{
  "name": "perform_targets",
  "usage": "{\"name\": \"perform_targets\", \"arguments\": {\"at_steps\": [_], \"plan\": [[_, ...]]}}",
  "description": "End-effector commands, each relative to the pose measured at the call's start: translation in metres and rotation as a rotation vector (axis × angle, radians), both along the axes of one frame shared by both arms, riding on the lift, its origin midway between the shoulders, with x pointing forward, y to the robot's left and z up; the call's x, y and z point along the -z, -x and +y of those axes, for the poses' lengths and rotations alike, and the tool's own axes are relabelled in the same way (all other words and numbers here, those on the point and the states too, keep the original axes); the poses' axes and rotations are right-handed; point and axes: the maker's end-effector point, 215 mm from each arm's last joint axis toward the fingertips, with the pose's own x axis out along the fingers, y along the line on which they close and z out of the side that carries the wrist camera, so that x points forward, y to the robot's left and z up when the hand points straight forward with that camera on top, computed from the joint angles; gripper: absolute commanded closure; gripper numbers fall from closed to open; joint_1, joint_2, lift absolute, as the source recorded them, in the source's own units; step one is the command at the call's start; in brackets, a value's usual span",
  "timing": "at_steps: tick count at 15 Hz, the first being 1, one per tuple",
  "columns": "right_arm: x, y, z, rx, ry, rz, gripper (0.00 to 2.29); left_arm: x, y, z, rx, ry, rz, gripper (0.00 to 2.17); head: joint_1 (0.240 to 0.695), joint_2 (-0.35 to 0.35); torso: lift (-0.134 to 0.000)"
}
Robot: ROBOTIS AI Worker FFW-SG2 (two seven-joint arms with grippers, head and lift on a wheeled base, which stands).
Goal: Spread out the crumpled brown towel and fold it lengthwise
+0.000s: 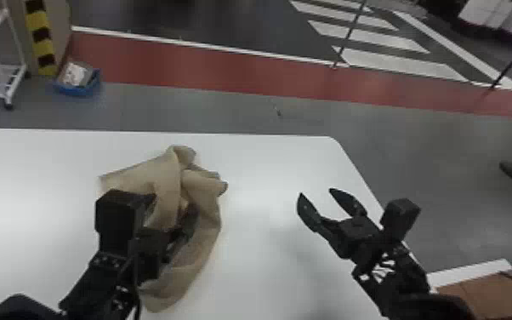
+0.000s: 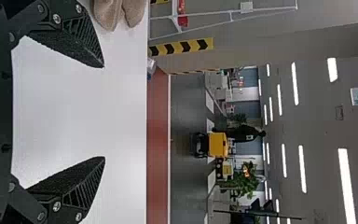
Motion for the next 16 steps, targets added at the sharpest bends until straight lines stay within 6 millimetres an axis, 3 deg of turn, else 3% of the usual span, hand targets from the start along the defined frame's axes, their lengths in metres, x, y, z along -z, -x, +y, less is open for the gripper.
{"name": "perform_targets", "arguments": {"at_steps": [1, 7, 10, 12, 16], "plan": [[0.0, 0.0, -0.001, -0.003, -0.004, 0.0, 0.19, -0.004, -0.008, 0.011, -0.022, 0.002, -0.014, 0.39, 0.695, -0.35, -0.124], [0.001, -0.003, 0.003, -0.009, -0.011, 0.001, 0.19, 0.007, -0.007, 0.011, -0.013, 0.001, 0.02, 0.4, 0.695, -0.35, -0.124], [0.001, -0.005, 0.004, -0.01, -0.014, -0.001, 0.19, 0.01, -0.006, 0.01, -0.008, -0.003, 0.025, 0.69, 0.695, -0.35, -0.124], [0.0, -0.005, 0.005, -0.012, -0.016, -0.003, 0.19, 0.012, -0.005, 0.01, -0.007, -0.007, 0.031, 1.33, 0.695, -0.35, -0.124], [-0.002, -0.005, 0.006, -0.016, -0.025, -0.008, 0.19, 0.013, -0.002, 0.006, 0.003, -0.011, 0.039, 1.37, 0.695, -0.35, -0.124]]}}
